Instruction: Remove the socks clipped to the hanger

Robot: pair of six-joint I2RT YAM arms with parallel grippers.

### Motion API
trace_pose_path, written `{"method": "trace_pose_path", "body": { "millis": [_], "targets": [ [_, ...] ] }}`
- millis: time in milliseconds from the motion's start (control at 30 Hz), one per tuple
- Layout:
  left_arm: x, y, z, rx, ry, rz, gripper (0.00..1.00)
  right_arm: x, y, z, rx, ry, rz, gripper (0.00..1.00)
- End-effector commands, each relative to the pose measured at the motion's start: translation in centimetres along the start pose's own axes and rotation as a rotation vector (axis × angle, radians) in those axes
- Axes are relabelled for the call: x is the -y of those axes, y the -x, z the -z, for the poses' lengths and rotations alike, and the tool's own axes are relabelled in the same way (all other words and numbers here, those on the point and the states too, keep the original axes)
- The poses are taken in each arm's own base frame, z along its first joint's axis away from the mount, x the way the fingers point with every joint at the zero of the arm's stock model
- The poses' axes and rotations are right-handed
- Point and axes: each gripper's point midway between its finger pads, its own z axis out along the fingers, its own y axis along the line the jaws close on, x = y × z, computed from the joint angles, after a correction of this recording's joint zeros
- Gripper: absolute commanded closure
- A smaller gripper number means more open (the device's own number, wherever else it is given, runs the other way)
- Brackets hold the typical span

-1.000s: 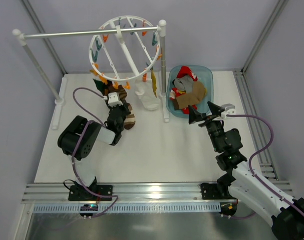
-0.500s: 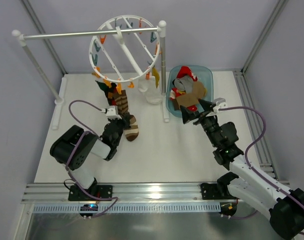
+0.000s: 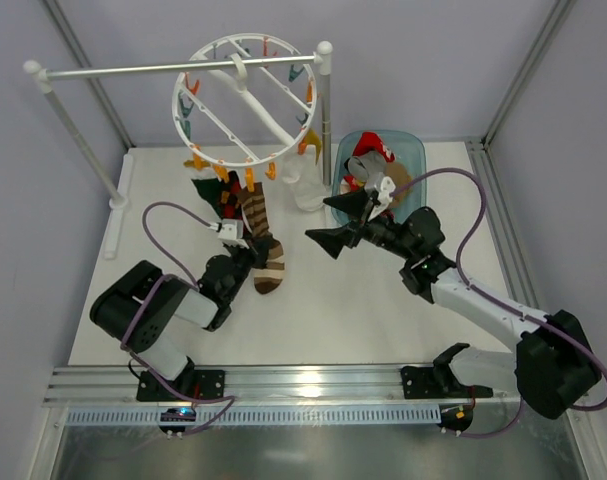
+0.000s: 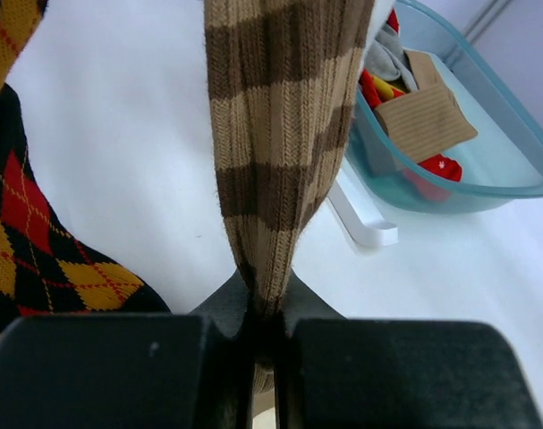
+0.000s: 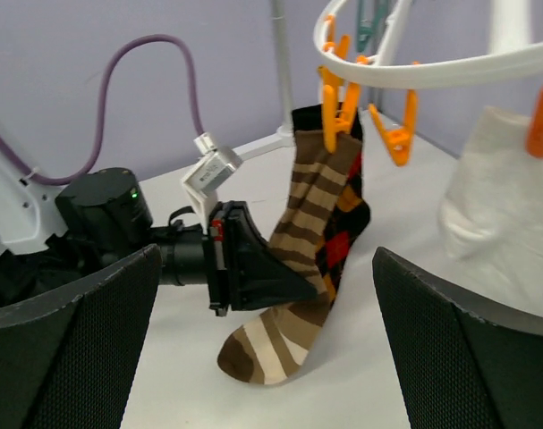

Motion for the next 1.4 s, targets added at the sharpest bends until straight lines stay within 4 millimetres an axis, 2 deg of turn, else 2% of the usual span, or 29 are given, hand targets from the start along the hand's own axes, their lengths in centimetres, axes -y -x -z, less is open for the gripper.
{"method": "trace_pose_path", "body": {
  "millis": [0,200,233,267,367,433,467,500,533,600,667,833,933,967,1133,1200,1367],
  "targets": [
    [3.5,4.1,0.5,0.149,-0.162,0.007,1.00,-4.3,2.4,-2.1,0.026,0.255,0.023,0.00],
    [4.6,4.2,0.9,0.135,-0.222,0.003,1.00,-4.8,1.2,-5.5,-0.028,0.320,-0.002,0.00],
    [5.1,3.9,1.1,0.118,-0.248,-0.002,1.00,-5.2,1.8,-6.3,-0.019,0.331,0.004,0.00],
    [5.2,3.9,1.1,0.116,-0.253,-0.003,1.00,-4.9,0.6,-6.9,-0.044,0.327,-0.012,0.00],
    [5.3,3.8,1.6,0.119,-0.267,-0.002,1.00,-4.5,0.3,-8.8,-0.053,0.331,-0.027,0.00],
    [5.5,3.9,1.8,0.123,-0.280,-0.001,1.00,-4.2,0.2,-9.7,-0.053,0.331,-0.031,0.00],
    [5.6,3.9,2.0,0.126,-0.288,0.000,1.00,-4.2,1.0,-10.4,-0.040,0.332,-0.026,0.00],
    [5.7,4.1,2.1,0.129,-0.294,0.001,1.00,-3.7,0.2,-11.1,-0.055,0.329,-0.036,0.00],
    [5.7,4.0,2.2,0.126,-0.295,-0.002,1.00,-3.8,1.1,-11.7,-0.038,0.332,-0.025,0.00],
    [5.7,3.9,2.3,0.120,-0.292,-0.002,1.00,-3.5,0.5,-12.6,-0.057,0.328,-0.026,0.00],
    [5.7,3.8,2.5,0.120,-0.301,-0.002,1.00,-3.1,0.9,-13.4,-0.056,0.300,-0.015,0.00],
    [5.9,4.1,2.9,0.130,-0.311,-0.002,1.00,-1.6,0.7,-14.4,-0.046,0.216,0.019,0.00],
    [5.9,4.2,3.1,0.133,-0.314,-0.003,1.00,-0.8,1.2,-15.2,-0.041,0.181,0.035,0.00],
    [6.0,4.2,3.3,0.134,-0.316,-0.003,1.00,-0.4,0.6,-15.4,-0.058,0.166,0.031,0.00],
    [6.0,4.5,3.6,0.142,-0.318,-0.008,1.00,1.5,0.6,-16.7,-0.060,0.083,0.030,0.00],
    [6.0,4.6,3.7,0.145,-0.319,-0.009,1.00,2.2,-0.1,-17.1,-0.078,0.055,0.018,0.00],
    [5.9,4.4,3.9,0.141,-0.319,-0.012,1.00,3.0,-0.3,-18.0,-0.080,0.027,0.017,0.00]
  ]
}}
